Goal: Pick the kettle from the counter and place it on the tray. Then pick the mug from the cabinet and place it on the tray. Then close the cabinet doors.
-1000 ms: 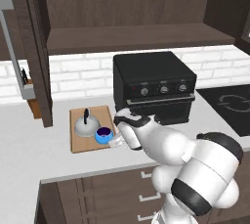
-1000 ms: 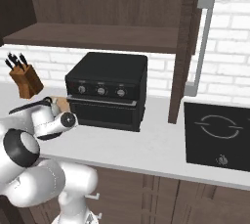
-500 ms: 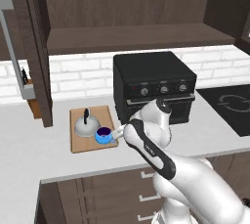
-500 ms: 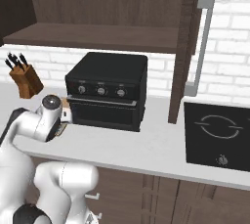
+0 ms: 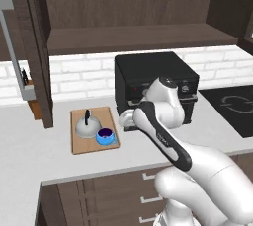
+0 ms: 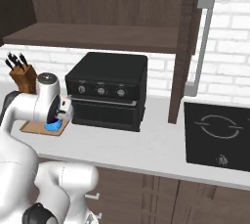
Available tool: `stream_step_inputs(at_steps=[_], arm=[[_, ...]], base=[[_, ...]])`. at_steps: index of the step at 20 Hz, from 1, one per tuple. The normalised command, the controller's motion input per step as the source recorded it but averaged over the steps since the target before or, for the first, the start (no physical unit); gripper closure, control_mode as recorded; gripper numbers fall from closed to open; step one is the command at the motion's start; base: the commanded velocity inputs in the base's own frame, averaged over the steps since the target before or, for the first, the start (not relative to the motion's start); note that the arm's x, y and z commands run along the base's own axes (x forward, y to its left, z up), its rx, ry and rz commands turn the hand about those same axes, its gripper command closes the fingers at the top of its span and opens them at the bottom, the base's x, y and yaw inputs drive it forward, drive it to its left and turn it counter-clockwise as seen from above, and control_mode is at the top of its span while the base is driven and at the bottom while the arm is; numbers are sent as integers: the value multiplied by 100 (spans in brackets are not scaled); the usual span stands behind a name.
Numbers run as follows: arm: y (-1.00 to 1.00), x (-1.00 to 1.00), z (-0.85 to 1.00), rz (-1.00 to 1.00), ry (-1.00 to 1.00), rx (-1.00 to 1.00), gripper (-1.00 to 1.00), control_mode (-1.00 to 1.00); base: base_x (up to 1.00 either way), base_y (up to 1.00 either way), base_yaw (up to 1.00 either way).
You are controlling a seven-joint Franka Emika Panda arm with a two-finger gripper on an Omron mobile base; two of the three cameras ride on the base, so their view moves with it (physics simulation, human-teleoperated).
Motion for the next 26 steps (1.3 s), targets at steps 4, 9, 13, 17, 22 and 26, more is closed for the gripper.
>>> stream_step_inputs(at_steps=[4,9,13,17,22,26], arm=[[-51,-17,40,-13,0,0,-100,-100],[-99,-2,82,-36,4,11,-100,-100],[-100,0,79,-39,0,32,-100,-100],[-100,-1,74,-40,0,38,-100,-100],[-78,0,17,-42,-11,25,-100,-100],[-35,-3,5,-35,-14,16,-100,-100]], base=[[0,0,0],[0,0,0],[0,0,0],[0,0,0],[0,0,0],[0,0,0]])
